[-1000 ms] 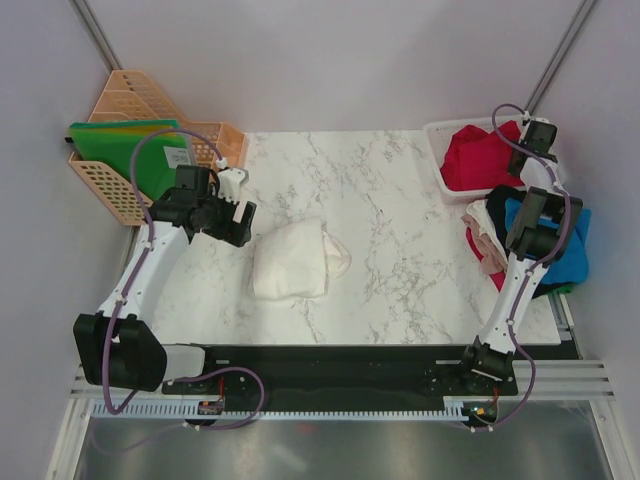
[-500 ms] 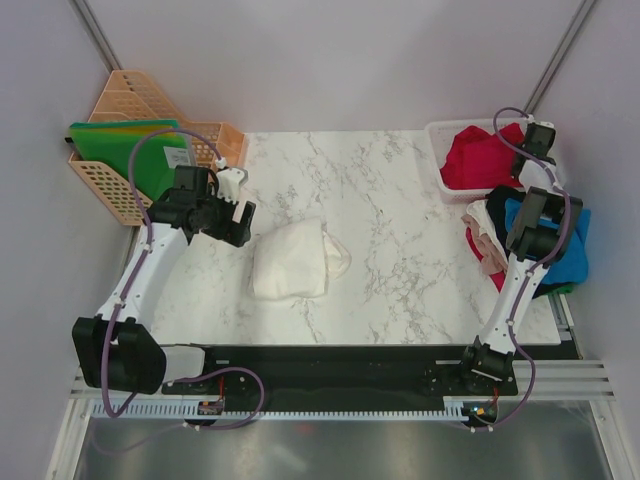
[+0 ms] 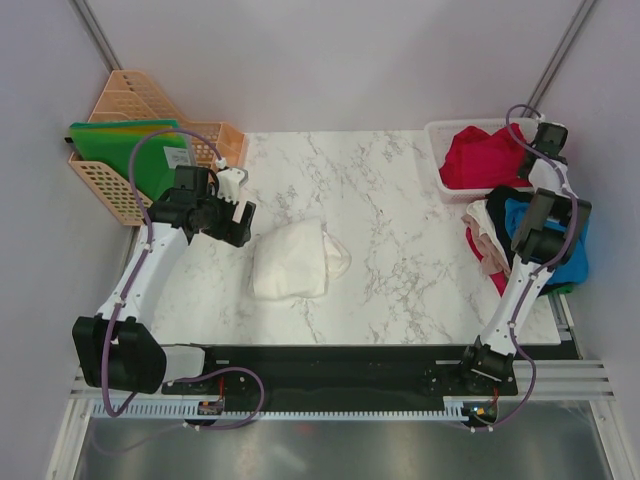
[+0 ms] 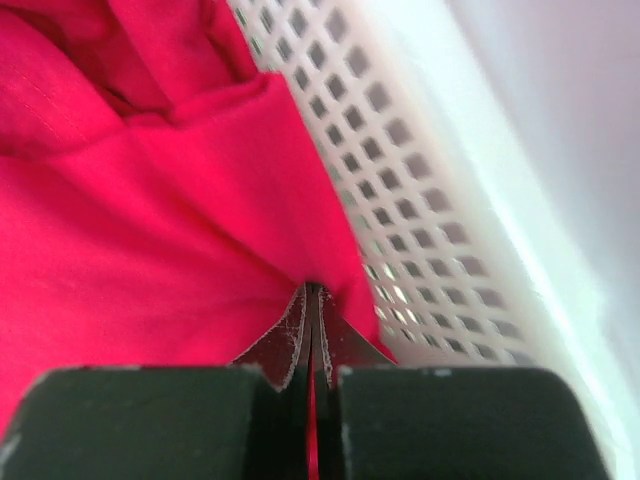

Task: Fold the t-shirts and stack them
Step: Move the tshirt to the center of the board

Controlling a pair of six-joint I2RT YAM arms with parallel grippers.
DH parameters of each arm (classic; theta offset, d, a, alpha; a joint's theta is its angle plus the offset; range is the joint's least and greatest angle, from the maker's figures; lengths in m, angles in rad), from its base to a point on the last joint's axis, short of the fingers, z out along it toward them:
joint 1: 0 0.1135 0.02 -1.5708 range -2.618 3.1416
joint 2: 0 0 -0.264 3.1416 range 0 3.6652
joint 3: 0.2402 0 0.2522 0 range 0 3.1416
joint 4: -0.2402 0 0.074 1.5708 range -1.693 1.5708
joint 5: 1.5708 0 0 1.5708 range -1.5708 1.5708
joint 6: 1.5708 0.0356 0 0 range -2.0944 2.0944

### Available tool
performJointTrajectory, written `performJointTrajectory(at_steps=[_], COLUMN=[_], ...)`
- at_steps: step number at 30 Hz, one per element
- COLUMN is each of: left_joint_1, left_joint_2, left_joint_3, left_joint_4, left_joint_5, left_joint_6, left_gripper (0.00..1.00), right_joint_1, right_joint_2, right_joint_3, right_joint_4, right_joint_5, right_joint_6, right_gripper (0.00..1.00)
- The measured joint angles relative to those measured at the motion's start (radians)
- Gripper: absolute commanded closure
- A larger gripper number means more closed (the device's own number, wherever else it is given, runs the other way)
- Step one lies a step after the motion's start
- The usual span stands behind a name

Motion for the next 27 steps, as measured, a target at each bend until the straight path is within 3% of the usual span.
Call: performJointTrajectory(at_steps=[4, 8, 21, 27], left_joint_1=[0.0, 0.0, 0.0, 0.0], left_joint_2=[0.004, 0.008, 0.01, 0.01], left_joint_3=[0.0, 0.0, -0.019, -0.024], left_joint_4=[0.0, 0.0, 0.002, 0.002], left_joint_5=[0.0, 0.001, 0.003, 0.004], left_joint_6=[0.0, 0.0, 0.0, 0.0], left_gripper=[0.0, 0.0, 0.0, 0.0], right_joint_1=[-0.011, -0.016, -0.016, 0.02], right_joint_2=[-0.058, -0.218, -1.13, -1.232], right_joint_3=[0.024, 0.002, -0.278, -0.323], right_joint_4=[-0.081, -0.113, 0.054, 0.035], right_joint_5=[-0.024, -0.083, -0.33, -0.496], right_joint_6=[0.023, 0.074, 0.241, 0.265], right_gripper=[1.0, 1.0, 1.0, 1.0])
